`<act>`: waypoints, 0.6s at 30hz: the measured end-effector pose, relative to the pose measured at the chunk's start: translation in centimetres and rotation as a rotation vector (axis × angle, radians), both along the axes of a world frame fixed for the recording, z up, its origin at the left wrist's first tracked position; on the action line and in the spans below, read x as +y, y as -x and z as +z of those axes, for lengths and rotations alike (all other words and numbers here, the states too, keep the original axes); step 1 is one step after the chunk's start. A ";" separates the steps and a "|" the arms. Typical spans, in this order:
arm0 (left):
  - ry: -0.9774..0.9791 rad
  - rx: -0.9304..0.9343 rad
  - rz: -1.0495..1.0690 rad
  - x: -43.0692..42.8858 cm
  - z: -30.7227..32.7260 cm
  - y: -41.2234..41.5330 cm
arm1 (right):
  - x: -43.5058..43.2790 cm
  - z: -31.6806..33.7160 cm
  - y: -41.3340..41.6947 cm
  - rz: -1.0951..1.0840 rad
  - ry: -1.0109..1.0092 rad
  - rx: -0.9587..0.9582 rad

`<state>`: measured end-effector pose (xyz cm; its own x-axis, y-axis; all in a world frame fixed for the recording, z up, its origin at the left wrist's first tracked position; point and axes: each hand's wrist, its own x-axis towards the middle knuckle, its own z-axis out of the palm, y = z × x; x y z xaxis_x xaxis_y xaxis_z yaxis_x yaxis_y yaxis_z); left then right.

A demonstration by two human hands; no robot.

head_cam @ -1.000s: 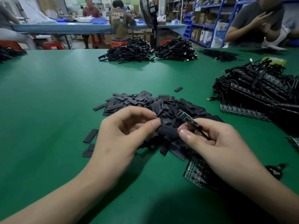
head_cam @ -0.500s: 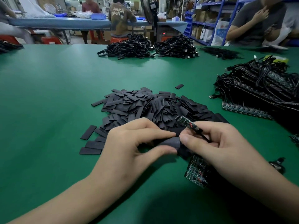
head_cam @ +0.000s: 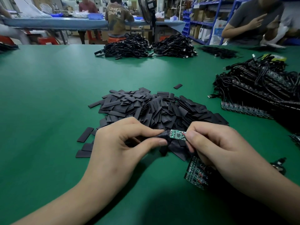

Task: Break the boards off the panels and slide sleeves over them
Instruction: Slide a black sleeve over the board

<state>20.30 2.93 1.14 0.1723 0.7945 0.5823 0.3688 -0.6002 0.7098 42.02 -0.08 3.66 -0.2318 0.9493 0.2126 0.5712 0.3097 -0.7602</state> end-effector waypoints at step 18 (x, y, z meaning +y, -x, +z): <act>-0.092 0.227 -0.049 -0.2 0.6 0.3 | 0.4 0.3 -0.4 0.083 0.184 -0.004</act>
